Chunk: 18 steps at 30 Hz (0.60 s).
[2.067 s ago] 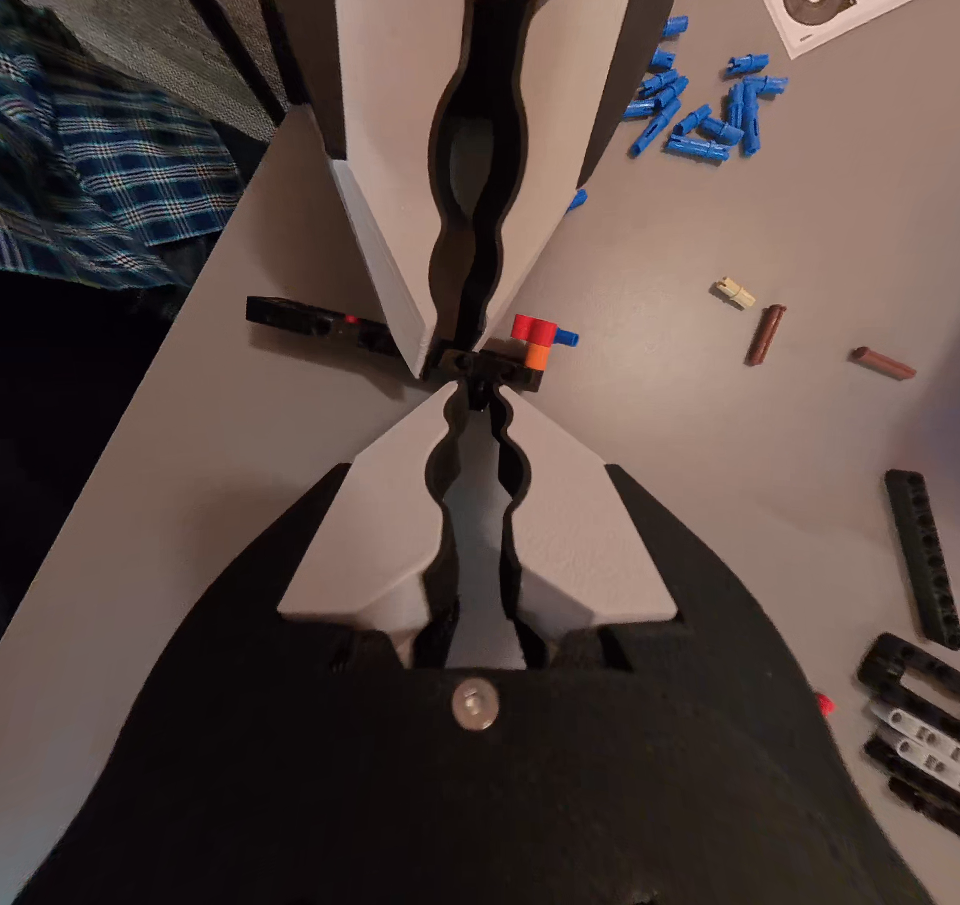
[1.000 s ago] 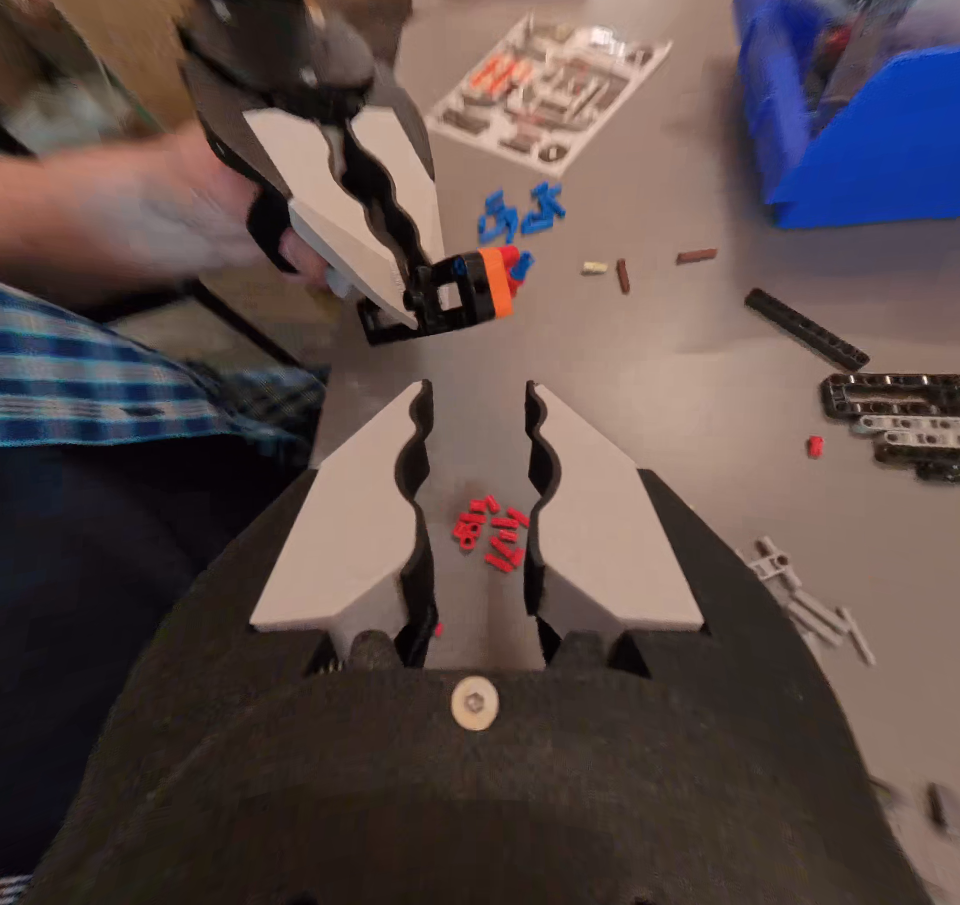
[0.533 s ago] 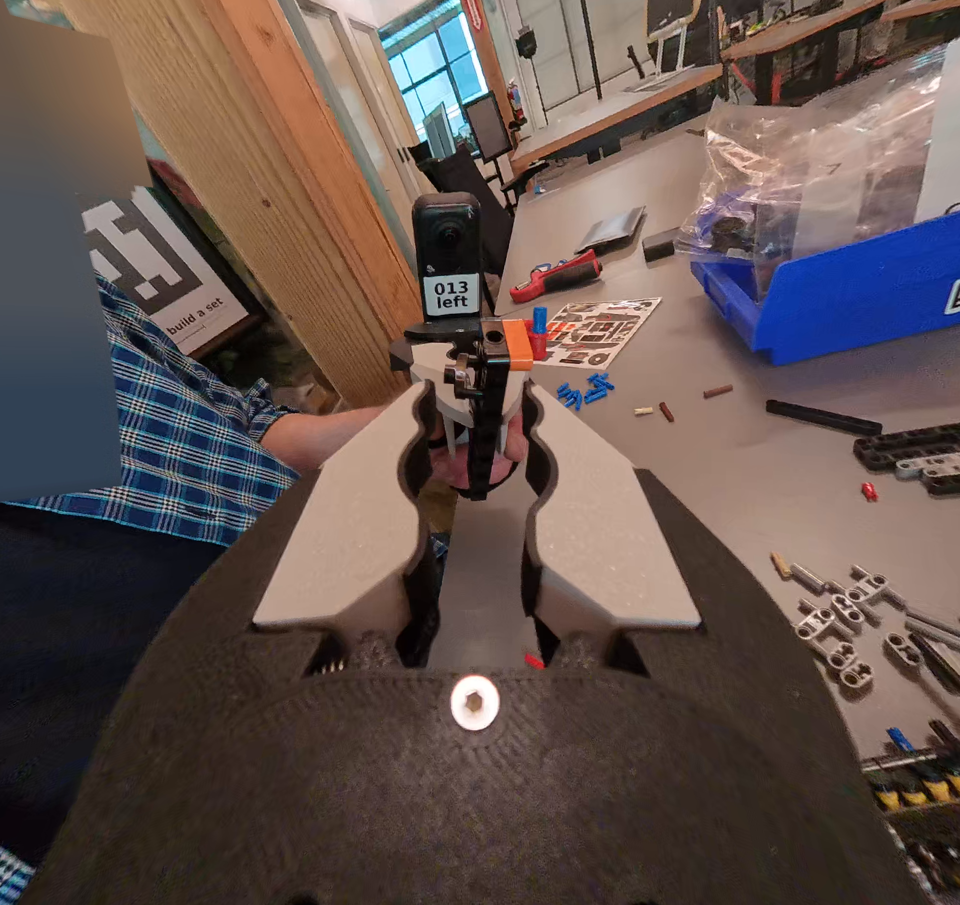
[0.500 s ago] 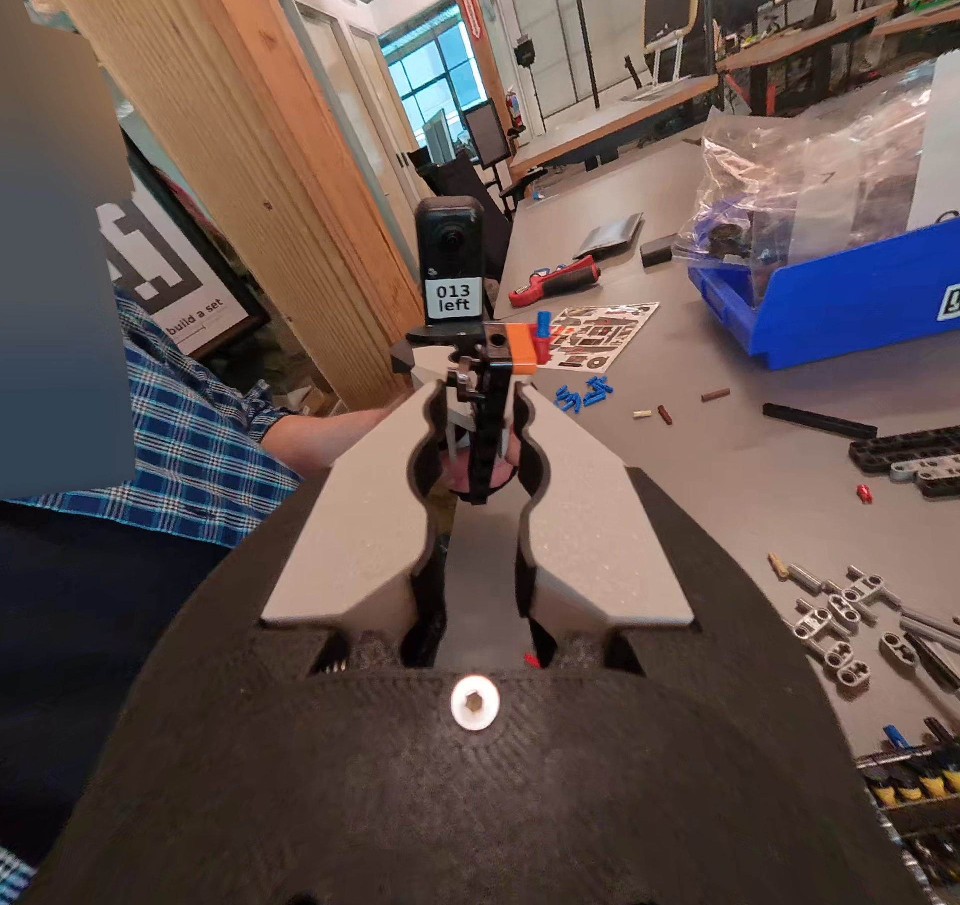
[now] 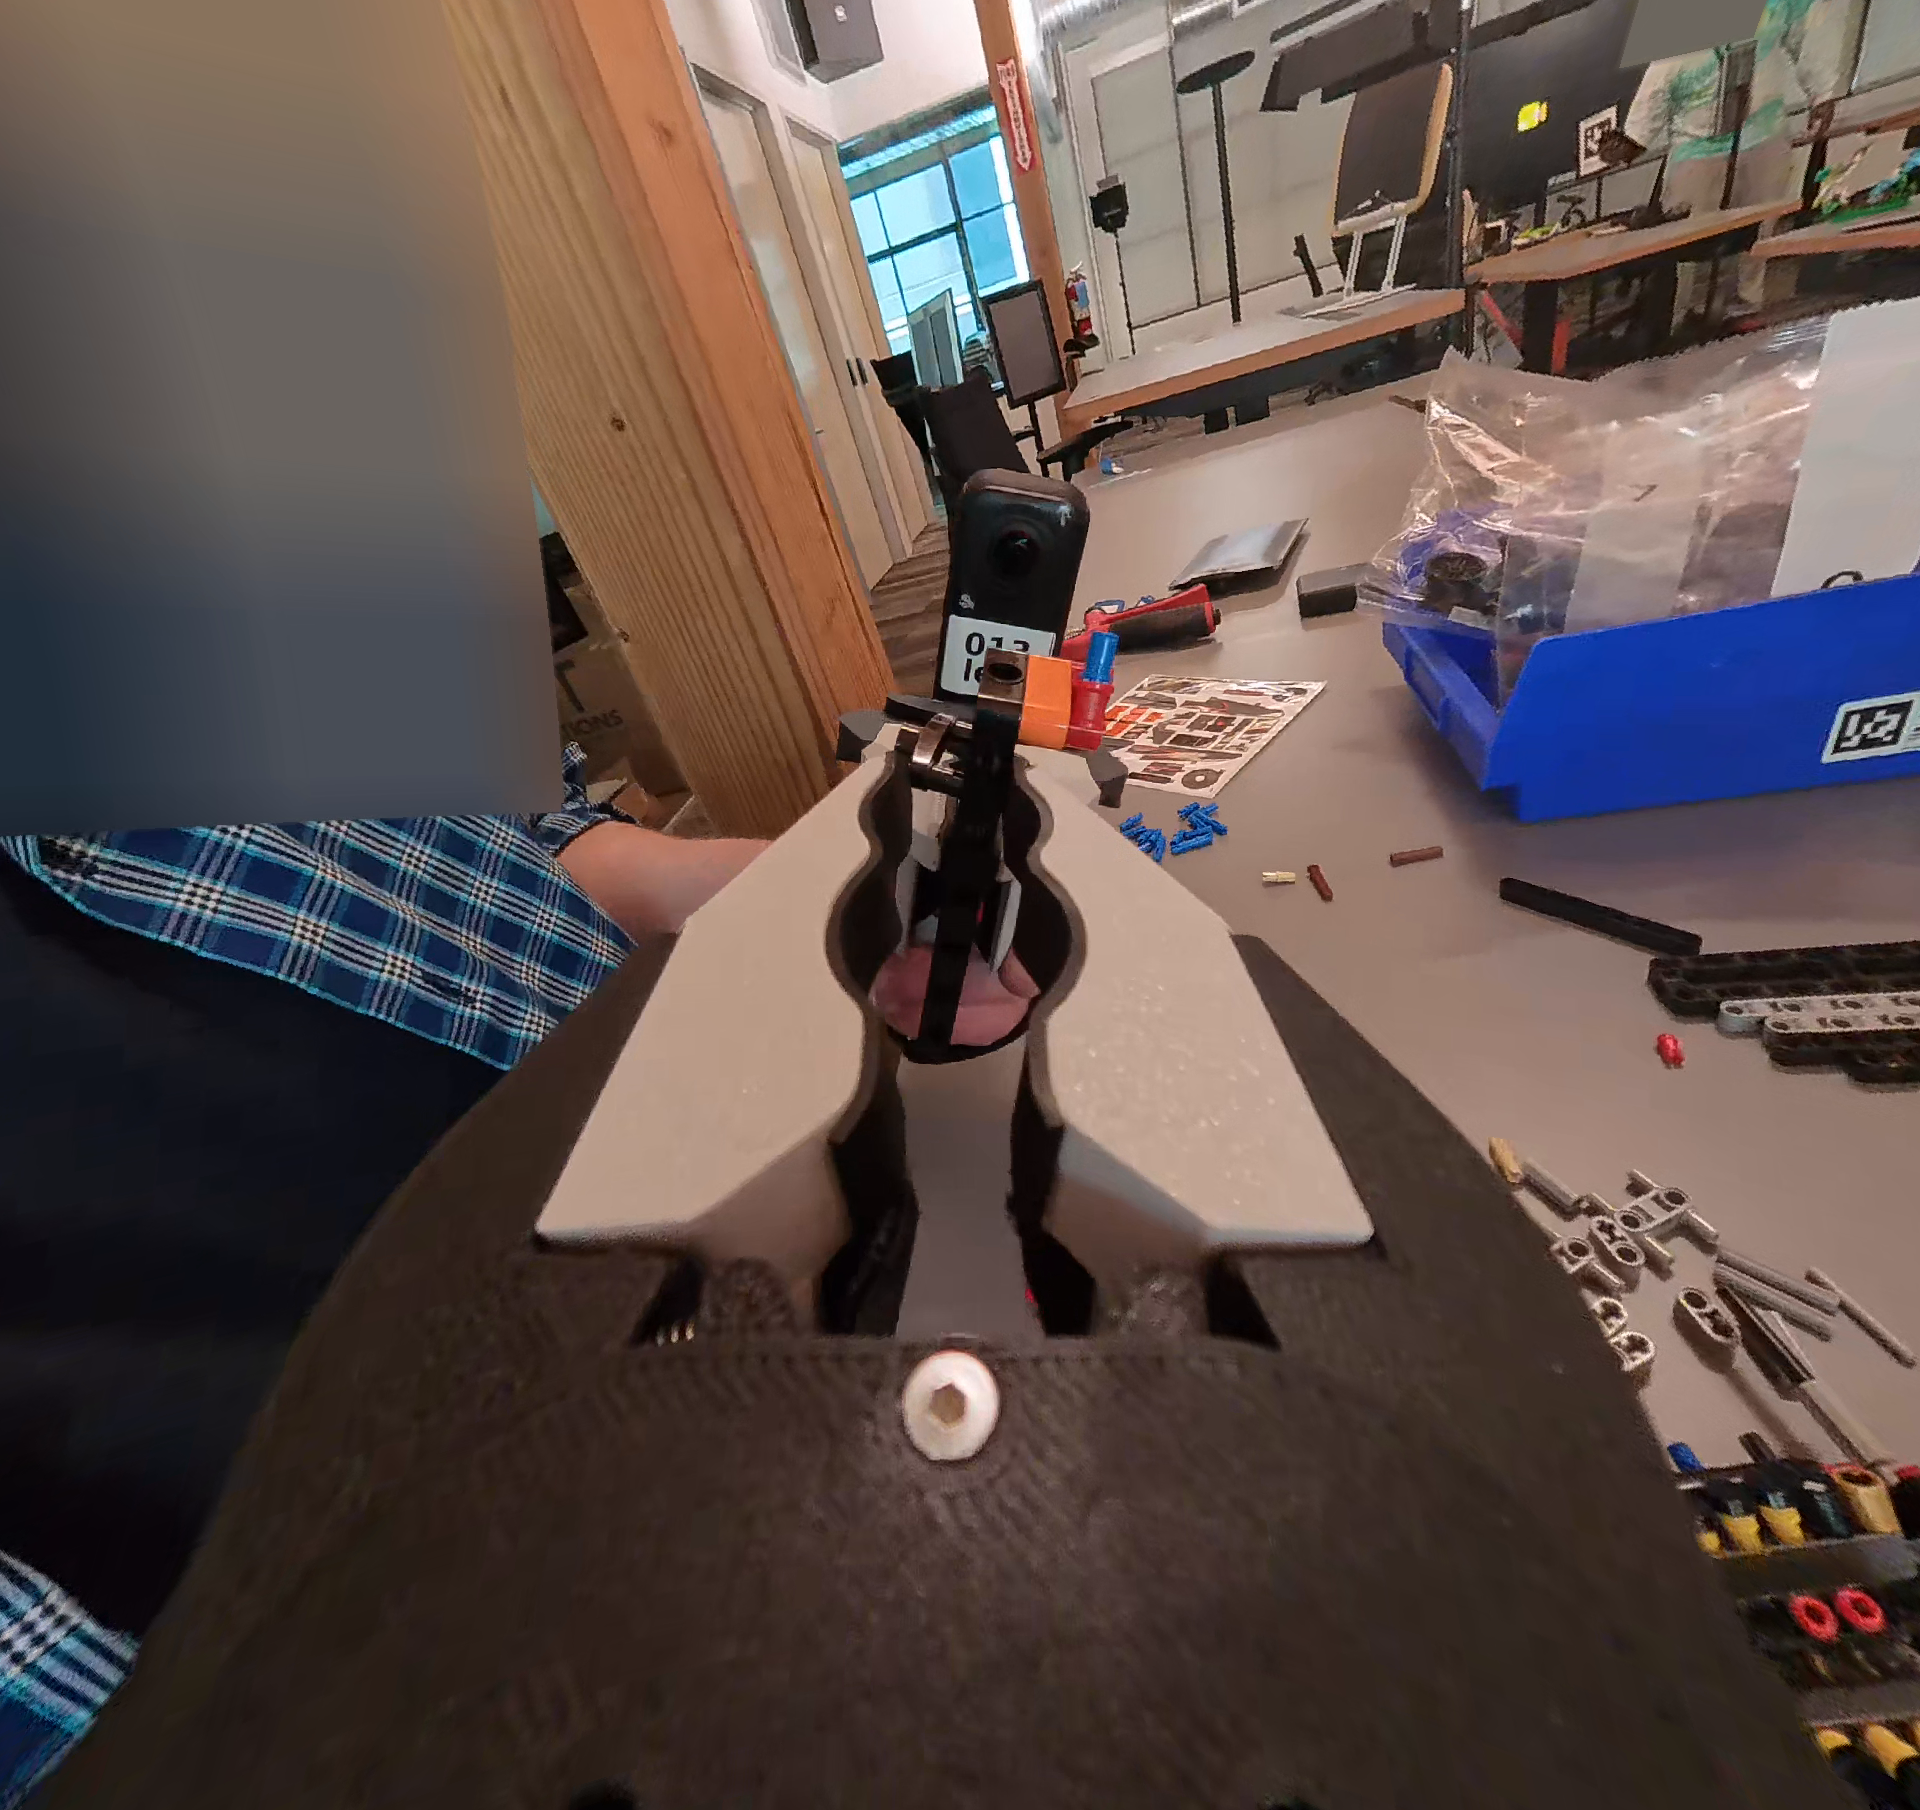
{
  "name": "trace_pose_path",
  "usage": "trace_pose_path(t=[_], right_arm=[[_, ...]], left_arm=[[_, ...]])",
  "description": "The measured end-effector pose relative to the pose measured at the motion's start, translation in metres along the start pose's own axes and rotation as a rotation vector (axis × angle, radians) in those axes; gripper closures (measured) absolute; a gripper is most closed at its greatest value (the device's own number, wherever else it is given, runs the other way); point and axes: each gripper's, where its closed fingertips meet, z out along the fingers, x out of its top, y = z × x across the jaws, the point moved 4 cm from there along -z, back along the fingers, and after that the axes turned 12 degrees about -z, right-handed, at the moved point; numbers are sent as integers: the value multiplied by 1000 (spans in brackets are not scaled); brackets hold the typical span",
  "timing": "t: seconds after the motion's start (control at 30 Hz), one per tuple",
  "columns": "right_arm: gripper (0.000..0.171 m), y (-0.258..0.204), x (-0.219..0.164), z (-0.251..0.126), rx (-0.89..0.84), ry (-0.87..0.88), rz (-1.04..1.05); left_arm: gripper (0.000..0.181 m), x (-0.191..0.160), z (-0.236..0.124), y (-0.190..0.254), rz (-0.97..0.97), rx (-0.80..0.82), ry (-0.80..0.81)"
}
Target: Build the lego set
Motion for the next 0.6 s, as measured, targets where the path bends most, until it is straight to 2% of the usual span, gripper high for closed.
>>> trace_pose_path(t=[0.6], right_arm=[[156,-2,2,-3,32,11,-26]], left_arm=[[175,-2,6,0,-48,-67,33]])
